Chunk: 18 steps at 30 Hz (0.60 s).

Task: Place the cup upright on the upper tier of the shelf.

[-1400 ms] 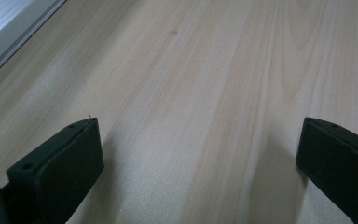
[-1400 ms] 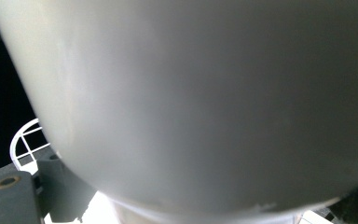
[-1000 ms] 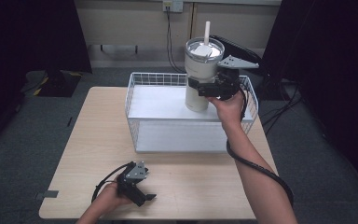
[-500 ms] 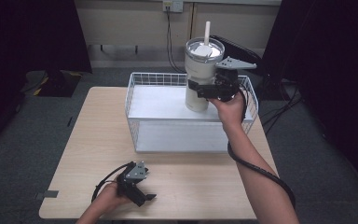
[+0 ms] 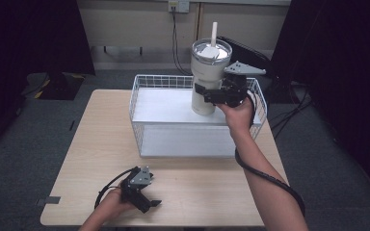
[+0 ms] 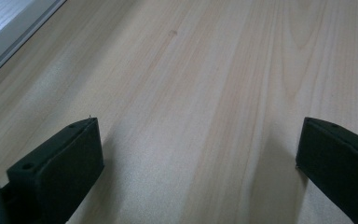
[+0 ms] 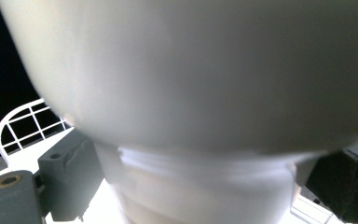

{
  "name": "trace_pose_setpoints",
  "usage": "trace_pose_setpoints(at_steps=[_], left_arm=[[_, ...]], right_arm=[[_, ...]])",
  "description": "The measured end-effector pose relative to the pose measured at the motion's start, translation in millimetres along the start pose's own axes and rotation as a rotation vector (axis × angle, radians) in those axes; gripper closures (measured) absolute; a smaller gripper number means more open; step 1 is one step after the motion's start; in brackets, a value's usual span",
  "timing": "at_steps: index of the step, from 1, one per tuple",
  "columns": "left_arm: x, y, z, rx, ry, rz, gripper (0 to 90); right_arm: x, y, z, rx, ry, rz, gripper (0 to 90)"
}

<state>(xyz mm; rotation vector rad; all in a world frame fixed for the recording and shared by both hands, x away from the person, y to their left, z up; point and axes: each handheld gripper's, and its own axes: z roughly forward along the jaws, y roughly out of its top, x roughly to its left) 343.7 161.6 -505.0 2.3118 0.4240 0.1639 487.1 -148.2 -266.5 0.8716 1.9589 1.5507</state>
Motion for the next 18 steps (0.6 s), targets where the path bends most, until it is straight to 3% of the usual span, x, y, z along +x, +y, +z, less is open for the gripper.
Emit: trace_pose_setpoints(at_steps=[18], left_arm=[[0.0,0.0,0.0,0.0,0.0,0.0,0.0]], right_arm=[[1.1,-9.4,-7.2,-0.006,-0.011,-0.014,9.8]])
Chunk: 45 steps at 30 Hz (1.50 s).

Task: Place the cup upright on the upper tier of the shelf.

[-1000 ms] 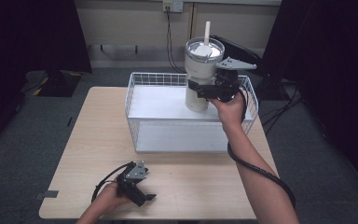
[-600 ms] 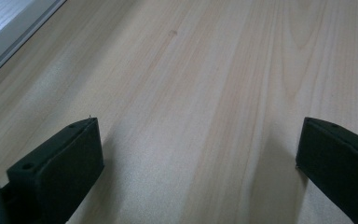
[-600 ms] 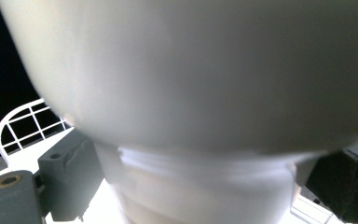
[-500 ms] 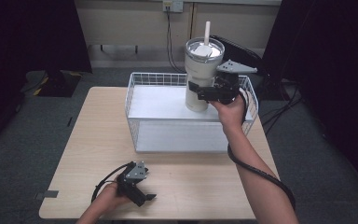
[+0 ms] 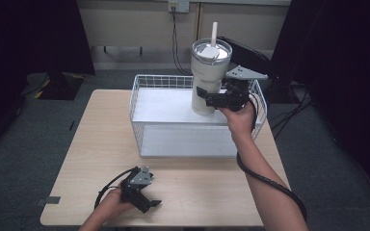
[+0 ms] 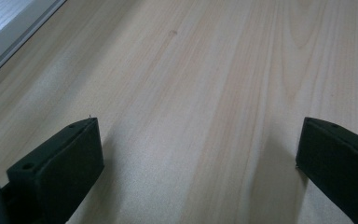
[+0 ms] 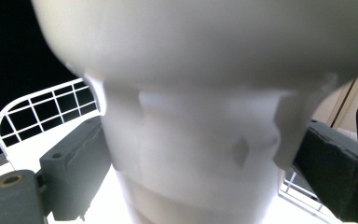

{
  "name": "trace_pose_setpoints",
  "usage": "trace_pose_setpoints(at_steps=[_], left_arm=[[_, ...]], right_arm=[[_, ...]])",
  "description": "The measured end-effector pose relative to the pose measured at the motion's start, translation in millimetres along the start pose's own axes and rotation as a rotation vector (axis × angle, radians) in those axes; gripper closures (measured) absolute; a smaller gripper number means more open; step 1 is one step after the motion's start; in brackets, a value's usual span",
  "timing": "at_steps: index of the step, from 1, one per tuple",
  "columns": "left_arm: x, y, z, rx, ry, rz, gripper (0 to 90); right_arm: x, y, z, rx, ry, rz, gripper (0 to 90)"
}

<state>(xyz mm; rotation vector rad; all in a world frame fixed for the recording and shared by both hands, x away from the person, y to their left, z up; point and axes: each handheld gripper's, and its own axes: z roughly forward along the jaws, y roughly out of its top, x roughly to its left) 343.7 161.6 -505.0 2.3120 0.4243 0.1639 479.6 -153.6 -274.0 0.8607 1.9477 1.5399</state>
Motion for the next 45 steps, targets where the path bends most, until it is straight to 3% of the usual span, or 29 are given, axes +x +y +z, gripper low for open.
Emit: trace_pose_setpoints(at_steps=[7,17,34,45], left_arm=[[0.1,0.0,0.0,0.001,0.0,0.0,0.0],[-0.7,0.2,0.3,-0.001,0.008,-0.005,0.0],[-0.7,0.2,0.4,-0.002,0.008,-0.005,0.0],[-0.6,0.1,0.4,-0.001,0.008,-0.004,0.0]], right_arm=[[-0.1,-5.8,-9.9,0.021,0.005,0.001,12.0],[0.9,-6.8,-31.3,0.006,0.029,-0.001,12.6],[21.7,-11.5,-56.5,0.007,0.12,-0.019,13.1],[28.1,-27.8,-71.1,0.018,0.172,-0.028,13.3]])
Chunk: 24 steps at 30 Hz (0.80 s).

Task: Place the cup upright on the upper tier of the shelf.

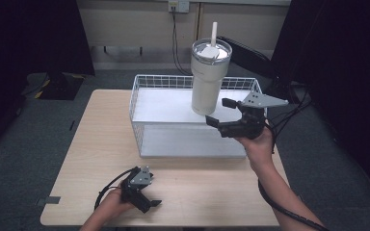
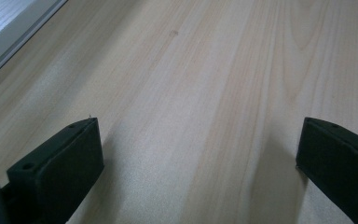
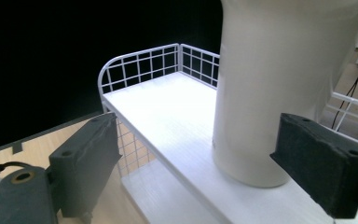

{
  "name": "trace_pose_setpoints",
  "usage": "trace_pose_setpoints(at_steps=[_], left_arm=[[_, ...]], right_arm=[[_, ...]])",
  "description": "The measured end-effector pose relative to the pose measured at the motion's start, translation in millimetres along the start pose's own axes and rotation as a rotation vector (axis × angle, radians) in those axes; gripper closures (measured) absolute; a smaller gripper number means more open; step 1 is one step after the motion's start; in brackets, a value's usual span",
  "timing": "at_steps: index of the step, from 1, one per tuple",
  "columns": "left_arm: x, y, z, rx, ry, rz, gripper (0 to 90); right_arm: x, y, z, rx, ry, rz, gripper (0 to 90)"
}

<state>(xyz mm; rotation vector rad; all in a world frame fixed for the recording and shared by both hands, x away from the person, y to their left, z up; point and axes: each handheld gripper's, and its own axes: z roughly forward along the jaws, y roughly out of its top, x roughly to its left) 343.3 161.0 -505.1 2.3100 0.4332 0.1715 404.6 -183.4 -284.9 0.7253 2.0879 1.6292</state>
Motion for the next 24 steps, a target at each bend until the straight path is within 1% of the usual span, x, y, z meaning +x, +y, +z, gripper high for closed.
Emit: trace_pose_setpoints(at_steps=[5,6,7,8,9,12,15,16,19,20,21,22,23,24], left_arm=[[-0.1,0.0,0.1,-0.001,0.0,-0.001,0.0],[0.0,0.0,0.0,0.0,0.0,-0.001,0.0],[0.0,0.0,0.0,0.0,0.0,-0.001,0.0],[0.0,0.0,0.0,0.0,-0.001,-0.001,0.0],[0.0,0.0,0.0,0.001,-0.001,-0.001,0.0],[0.0,0.0,0.0,0.001,-0.001,-0.001,0.0],[-0.1,-0.1,0.1,0.0,-0.001,-0.002,0.0],[-0.2,-0.1,0.1,-0.001,-0.001,-0.004,0.0],[-0.1,-0.1,0.1,-0.001,-0.001,-0.002,0.0],[-0.1,0.0,0.0,0.001,-0.001,-0.002,0.0],[-0.1,0.0,0.0,0.001,-0.001,-0.002,0.0],[-0.1,0.0,0.0,0.001,-0.001,-0.002,0.0],[-0.1,0.0,0.0,0.001,-0.001,-0.002,0.0],[-0.1,-0.1,0.0,0.0,-0.001,-0.003,0.0]], right_arm=[[5.2,-6.3,-5.1,0.003,0.018,-0.01,13.4],[7.0,-9.9,-7.4,0.003,0.03,-0.004,13.4],[7.0,-9.9,-7.4,0.003,0.03,-0.004,13.4],[9.3,-14.5,-9.4,0.002,0.039,-0.007,13.5],[9.3,-14.5,-9.4,0.002,0.039,-0.007,13.5],[13.7,-23.7,-11.9,0.014,0.058,-0.003,13.5],[15.7,-28.2,-13.0,0.017,0.064,-0.004,13.5],[16.7,-32.4,-13.9,0.019,0.077,0.007,13.5],[18.0,-36.1,-14.2,0.028,0.079,0.002,13.5],[19.2,-41.2,-14.4,0.036,0.083,0.001,13.5],[19.2,-41.2,-14.4,0.036,0.083,0.001,13.5],[19.9,-45.8,-14.4,0.042,0.088,0.005,13.6],[19.9,-45.8,-14.4,0.042,0.088,0.005,13.6],[21.2,-50.9,-14.6,0.05,0.083,0.002,13.7]])
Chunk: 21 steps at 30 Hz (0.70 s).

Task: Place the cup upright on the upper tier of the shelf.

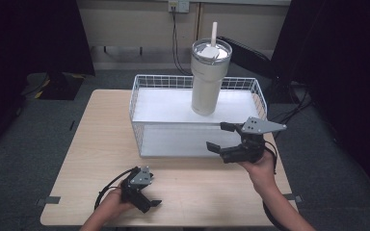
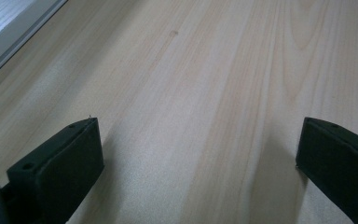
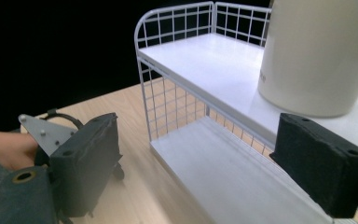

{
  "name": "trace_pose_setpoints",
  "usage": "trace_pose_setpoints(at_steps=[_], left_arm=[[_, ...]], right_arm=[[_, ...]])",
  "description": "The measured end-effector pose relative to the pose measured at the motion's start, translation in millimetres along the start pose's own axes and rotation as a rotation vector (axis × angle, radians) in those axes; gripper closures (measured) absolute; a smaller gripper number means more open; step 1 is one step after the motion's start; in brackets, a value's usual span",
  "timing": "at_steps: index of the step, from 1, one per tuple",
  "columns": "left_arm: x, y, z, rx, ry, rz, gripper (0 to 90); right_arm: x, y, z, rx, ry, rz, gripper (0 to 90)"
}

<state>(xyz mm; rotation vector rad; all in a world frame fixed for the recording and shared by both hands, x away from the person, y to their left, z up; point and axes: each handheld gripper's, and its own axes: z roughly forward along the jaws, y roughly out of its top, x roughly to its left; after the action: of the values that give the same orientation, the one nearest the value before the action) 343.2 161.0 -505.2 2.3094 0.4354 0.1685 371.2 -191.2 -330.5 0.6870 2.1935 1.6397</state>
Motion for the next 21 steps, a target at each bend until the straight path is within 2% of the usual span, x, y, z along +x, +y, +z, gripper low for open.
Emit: trace_pose_setpoints(at_steps=[8,10,21], left_arm=[[0.1,0.0,0.0,0.0,0.0,0.001,0.0],[0.0,0.0,0.0,0.0,0.0,0.001,0.0],[0.1,0.0,0.0,0.001,0.0,0.001,0.0]], right_arm=[[3.4,-18.4,-0.5,0.008,0.011,0.012,13.9],[5.8,-26.9,-1.1,0.025,0.006,-0.006,14.0],[7.5,-49.6,-0.1,0.059,0.008,-0.006,14.0]])
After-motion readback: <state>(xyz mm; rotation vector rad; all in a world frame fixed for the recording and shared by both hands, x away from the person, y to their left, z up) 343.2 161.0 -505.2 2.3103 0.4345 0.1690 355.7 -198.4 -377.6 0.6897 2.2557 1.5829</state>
